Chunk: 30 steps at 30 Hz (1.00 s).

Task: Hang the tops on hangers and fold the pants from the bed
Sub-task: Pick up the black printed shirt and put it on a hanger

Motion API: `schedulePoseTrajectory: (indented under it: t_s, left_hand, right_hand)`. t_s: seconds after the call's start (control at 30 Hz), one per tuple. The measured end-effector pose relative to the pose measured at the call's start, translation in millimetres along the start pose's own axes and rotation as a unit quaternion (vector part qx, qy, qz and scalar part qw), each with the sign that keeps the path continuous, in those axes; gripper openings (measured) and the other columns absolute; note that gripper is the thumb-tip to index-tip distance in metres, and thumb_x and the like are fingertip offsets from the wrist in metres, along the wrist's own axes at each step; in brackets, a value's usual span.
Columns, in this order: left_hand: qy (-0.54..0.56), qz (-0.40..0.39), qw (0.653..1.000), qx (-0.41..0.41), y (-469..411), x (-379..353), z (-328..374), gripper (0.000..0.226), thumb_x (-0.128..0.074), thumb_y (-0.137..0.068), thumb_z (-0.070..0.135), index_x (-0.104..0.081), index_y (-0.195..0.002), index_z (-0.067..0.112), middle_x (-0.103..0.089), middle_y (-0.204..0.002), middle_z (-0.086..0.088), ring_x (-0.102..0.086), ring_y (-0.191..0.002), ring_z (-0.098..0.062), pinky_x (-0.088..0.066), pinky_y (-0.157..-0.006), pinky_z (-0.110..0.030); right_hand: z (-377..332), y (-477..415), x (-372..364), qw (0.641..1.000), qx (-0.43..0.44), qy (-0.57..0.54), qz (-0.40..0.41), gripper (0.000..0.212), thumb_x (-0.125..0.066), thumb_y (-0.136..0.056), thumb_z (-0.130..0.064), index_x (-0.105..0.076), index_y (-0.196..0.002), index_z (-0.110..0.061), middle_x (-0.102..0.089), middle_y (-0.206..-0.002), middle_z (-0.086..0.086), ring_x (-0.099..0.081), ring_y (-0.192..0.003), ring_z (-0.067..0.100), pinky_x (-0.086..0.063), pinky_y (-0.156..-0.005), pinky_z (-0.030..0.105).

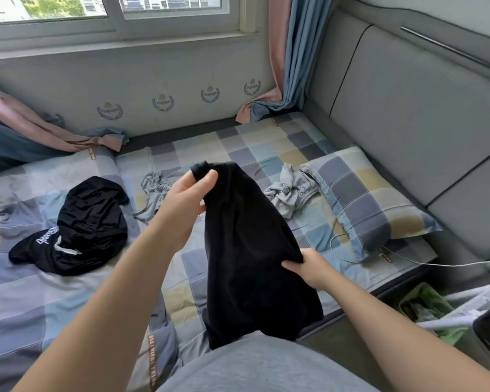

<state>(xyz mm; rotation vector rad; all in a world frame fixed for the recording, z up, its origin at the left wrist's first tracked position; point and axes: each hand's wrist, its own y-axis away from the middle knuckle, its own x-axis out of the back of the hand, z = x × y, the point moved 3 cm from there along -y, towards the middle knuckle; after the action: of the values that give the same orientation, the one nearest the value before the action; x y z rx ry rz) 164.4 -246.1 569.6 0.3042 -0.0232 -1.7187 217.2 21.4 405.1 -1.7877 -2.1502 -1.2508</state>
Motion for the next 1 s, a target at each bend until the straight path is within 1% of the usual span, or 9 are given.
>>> schedulePoseTrajectory:
  t_s: [0.17,0.27,0.37,0.47,0.57,0.7,0.8,0.9,1.0]
  left_hand:
    - [-0.162,-0.056,0.979,0.114,0.7,-5.1,-28.7,0.024,-0.066,-0.094,0.041,-0.061,-0.114,0.028,-0.071,-0.105,0.018,-0.066,-0.086,0.011,-0.046,-0.083,-0.02]
    - [-0.253,-0.09,0.948,0.169,5.6,-13.8,-51.0,0.03,-0.071,-0.089,0.049,-0.051,-0.105,0.032,-0.055,-0.105,0.025,-0.057,-0.086,0.008,-0.041,-0.08,-0.016]
    - [-0.259,-0.16,0.937,0.17,11.8,-29.4,-68.8,0.032,-0.076,-0.085,0.048,-0.056,-0.107,0.035,-0.063,-0.117,0.021,-0.061,-0.089,0.018,-0.047,-0.077,-0.006]
    - [-0.241,-0.214,0.935,0.148,19.1,-46.0,-79.4,0.068,-0.082,-0.07,0.056,-0.059,-0.129,0.032,-0.068,-0.124,0.017,-0.065,-0.111,0.0,-0.051,-0.101,-0.029]
    - [-0.239,-0.177,0.949,0.099,20.1,-61.5,-83.5,0.084,-0.086,-0.062,0.057,-0.053,-0.135,0.031,-0.067,-0.123,0.014,-0.066,-0.113,-0.007,-0.053,-0.1,-0.038]
    - [-0.288,-0.079,0.954,-0.009,9.3,-67.4,-72.5,0.055,-0.072,-0.069,0.059,-0.066,-0.115,0.029,-0.073,-0.107,0.011,-0.068,-0.102,-0.013,-0.055,-0.092,-0.045]
    - [-0.257,-0.045,0.964,-0.05,1.8,-59.1,-63.7,0.024,-0.065,-0.085,0.042,-0.071,-0.103,0.027,-0.075,-0.096,0.01,-0.069,-0.096,-0.016,-0.055,-0.09,-0.05]
    - [-0.214,-0.009,0.975,-0.061,-1.0,-49.4,-59.7,0.009,-0.065,-0.097,0.025,-0.072,-0.102,0.028,-0.075,-0.098,0.009,-0.069,-0.098,-0.016,-0.054,-0.092,-0.05]
    - [-0.11,0.034,0.993,0.003,-3.0,-37.6,-61.2,0.01,-0.065,-0.098,0.024,-0.073,-0.104,0.024,-0.077,-0.1,0.003,-0.072,-0.099,-0.02,-0.057,-0.092,-0.046]
  right_hand:
    - [-33.1,13.5,22.8,0.992,0.05,-0.1,0.064,0.01,-0.069,-0.095,-0.025,-0.074,-0.086,-0.024,-0.077,-0.086,-0.007,-0.071,-0.091,0.018,-0.054,-0.08,0.031]
    - [-59.0,23.2,33.7,0.978,0.093,-0.147,0.112,0.011,-0.069,-0.095,-0.023,-0.075,-0.089,-0.015,-0.076,-0.09,0.004,-0.068,-0.084,0.015,-0.051,-0.073,0.03]
    - [-84.0,33.5,41.6,0.961,0.125,-0.208,0.13,0.01,-0.067,-0.095,-0.016,-0.075,-0.089,-0.015,-0.075,-0.085,0.002,-0.066,-0.075,0.009,-0.051,-0.067,0.023]
    - [-106.9,43.3,50.1,0.947,0.147,-0.242,0.152,0.011,-0.064,-0.094,-0.018,-0.074,-0.089,-0.015,-0.076,-0.083,0.0,-0.068,-0.073,0.009,-0.054,-0.065,0.022]
    - [-130.8,53.7,54.6,0.935,0.164,-0.276,0.152,0.015,-0.06,-0.088,-0.019,-0.073,-0.084,-0.013,-0.073,-0.079,0.007,-0.068,-0.075,0.015,-0.056,-0.069,0.032]
    - [-155.4,67.2,55.0,0.921,0.191,-0.318,0.116,0.019,-0.062,-0.08,-0.022,-0.075,-0.089,-0.011,-0.076,-0.091,0.013,-0.073,-0.092,0.028,-0.06,-0.083,0.042]
    - [-157.9,76.6,55.3,0.908,0.234,-0.343,0.049,0.021,-0.065,-0.089,-0.017,-0.073,-0.106,-0.009,-0.075,-0.105,0.013,-0.071,-0.104,0.027,-0.058,-0.091,0.039]
    - [-146.3,82.1,58.1,0.918,0.257,-0.297,0.054,0.025,-0.064,-0.096,-0.01,-0.066,-0.119,-0.019,-0.074,-0.114,-0.001,-0.068,-0.111,0.012,-0.055,-0.094,0.026]
    - [-123.5,77.5,53.9,0.954,0.231,-0.178,0.068,0.042,-0.07,-0.093,-0.024,-0.055,-0.132,-0.033,-0.063,-0.129,-0.018,-0.054,-0.122,-0.008,-0.043,-0.101,0.019]
